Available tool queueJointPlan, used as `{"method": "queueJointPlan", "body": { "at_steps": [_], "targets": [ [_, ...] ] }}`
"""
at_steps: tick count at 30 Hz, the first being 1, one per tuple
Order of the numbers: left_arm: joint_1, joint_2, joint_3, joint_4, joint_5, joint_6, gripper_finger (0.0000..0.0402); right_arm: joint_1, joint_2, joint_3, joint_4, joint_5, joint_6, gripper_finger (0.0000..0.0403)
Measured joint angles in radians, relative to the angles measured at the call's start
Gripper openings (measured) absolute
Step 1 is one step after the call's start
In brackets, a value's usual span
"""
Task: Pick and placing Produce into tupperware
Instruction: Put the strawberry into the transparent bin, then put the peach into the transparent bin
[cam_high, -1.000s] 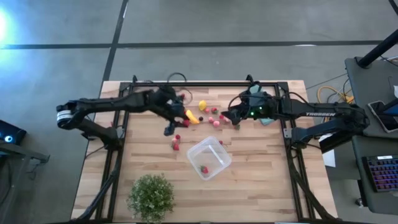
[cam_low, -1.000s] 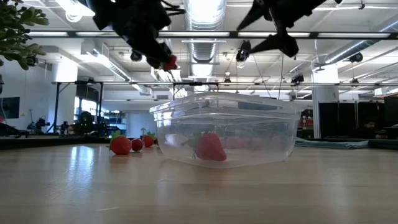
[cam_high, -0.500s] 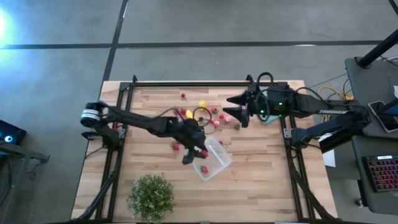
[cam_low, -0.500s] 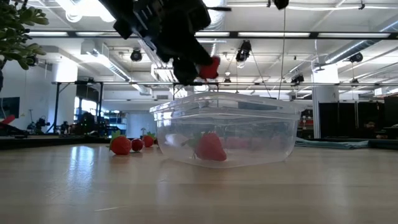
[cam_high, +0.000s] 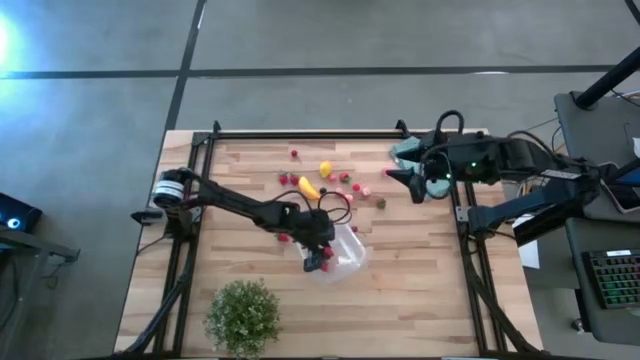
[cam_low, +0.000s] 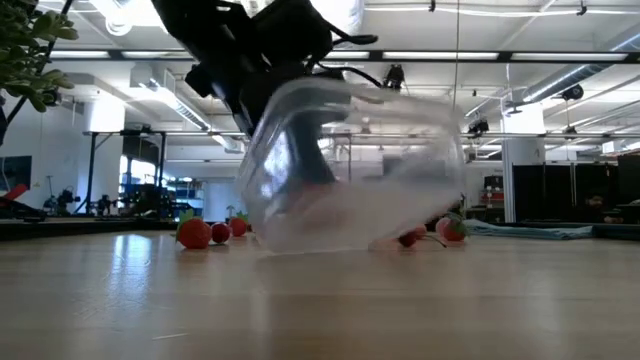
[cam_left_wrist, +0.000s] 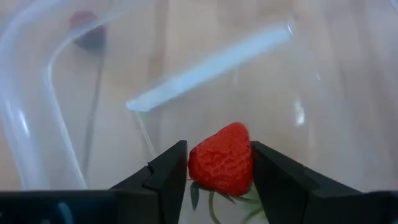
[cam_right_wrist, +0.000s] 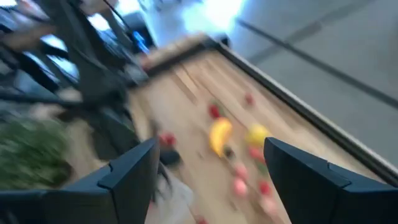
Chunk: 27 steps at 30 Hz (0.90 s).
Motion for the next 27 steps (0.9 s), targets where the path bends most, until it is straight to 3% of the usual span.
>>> {"method": "queueJointPlan", "body": {
  "at_steps": [4,11,17,21,24,27],
  "targets": [
    [0.002,-0.027,0.014,-0.001,-0.030,0.000,0.0191,0.000,-0.010,-0.007,-0.151,0.016,0.064,0.0281],
    [0.002,-0.079,0.042,-0.047,-0.032,0.003,0.0232,0.000,-0.013,-0.029,-0.235,0.031,0.076,0.0280],
    [0.007,-0.228,0.041,-0.210,-0.046,0.007,0.0242,-0.011,-0.001,-0.097,-0.463,0.148,0.175,0.0279],
    [0.016,-0.367,0.039,-0.284,-0.102,0.001,0.0243,-0.082,-0.003,-0.190,-0.447,0.154,0.211,0.0275],
    [0.032,-0.469,0.034,-0.282,-0.130,-0.028,0.0243,-0.212,0.018,-0.261,-0.357,0.095,0.225,0.0274],
    [0.056,-0.559,0.034,-0.279,-0.152,-0.085,0.0243,-0.370,0.061,-0.345,-0.187,-0.077,0.171,0.0274]
  ]
}}
